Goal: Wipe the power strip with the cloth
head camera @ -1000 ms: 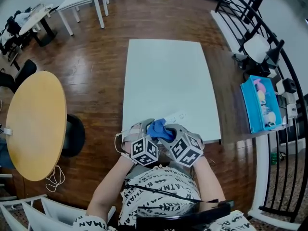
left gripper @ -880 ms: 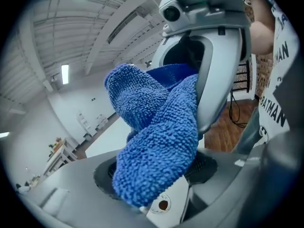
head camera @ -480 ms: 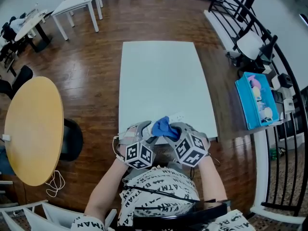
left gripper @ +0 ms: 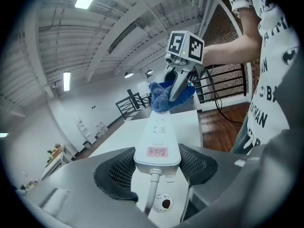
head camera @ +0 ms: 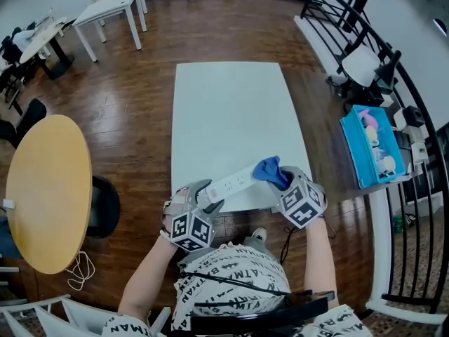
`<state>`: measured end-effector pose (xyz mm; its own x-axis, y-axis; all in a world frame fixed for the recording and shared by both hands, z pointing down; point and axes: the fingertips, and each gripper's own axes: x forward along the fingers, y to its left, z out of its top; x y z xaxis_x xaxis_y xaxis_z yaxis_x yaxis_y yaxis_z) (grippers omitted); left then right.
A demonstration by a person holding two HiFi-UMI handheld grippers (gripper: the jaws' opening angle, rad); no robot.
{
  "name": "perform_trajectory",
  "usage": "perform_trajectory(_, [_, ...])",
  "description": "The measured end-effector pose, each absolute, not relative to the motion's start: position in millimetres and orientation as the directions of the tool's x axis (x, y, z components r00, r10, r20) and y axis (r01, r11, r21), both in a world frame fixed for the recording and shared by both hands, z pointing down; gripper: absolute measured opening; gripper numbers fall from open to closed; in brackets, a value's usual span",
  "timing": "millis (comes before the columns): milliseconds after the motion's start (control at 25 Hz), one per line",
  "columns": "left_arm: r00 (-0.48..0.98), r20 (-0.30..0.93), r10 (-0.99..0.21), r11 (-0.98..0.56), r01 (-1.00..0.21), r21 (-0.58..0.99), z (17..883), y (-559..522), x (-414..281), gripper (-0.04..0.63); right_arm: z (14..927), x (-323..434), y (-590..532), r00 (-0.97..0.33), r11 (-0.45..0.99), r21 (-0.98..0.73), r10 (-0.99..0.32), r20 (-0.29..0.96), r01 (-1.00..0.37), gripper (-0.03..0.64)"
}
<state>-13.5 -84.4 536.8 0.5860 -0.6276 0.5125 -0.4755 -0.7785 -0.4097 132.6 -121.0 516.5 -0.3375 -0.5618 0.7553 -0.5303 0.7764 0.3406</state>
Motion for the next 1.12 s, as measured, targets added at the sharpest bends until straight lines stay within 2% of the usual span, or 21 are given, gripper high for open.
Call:
perform_trajectory(240, [0.581,0.514,-0.631,-0.776,-0.482,-0.407,534,-87,-17,0.284,512,164,-134,-0.248,0.704,0.395,-0.624,0.741,-0.591,0.137])
perform_trajectory(480, [0.577,0.524,-0.627,-0.779,-0.481,-0.403,535,-88,-13,0.284,499,159,-137,-0.321,0.650,0.292,-0.654,0.685,-0.701,0.137])
perform_trajectory(840, [0.570,0.523,-0.633,-0.774,-0.486,-0.407,532,-91,-5,0.284,508,115,-121,-0.362,0.722,0.305,-0.609,0.705,-0.621,0.135])
perform_trajectory(1120, [0.555,0.527,-0.644,-0.764,-0.498,-0.409,534,-101,1,0.284,505,63,-102,-0.461,0.805,0.261,-0.534,0.708,-0.533,0.135])
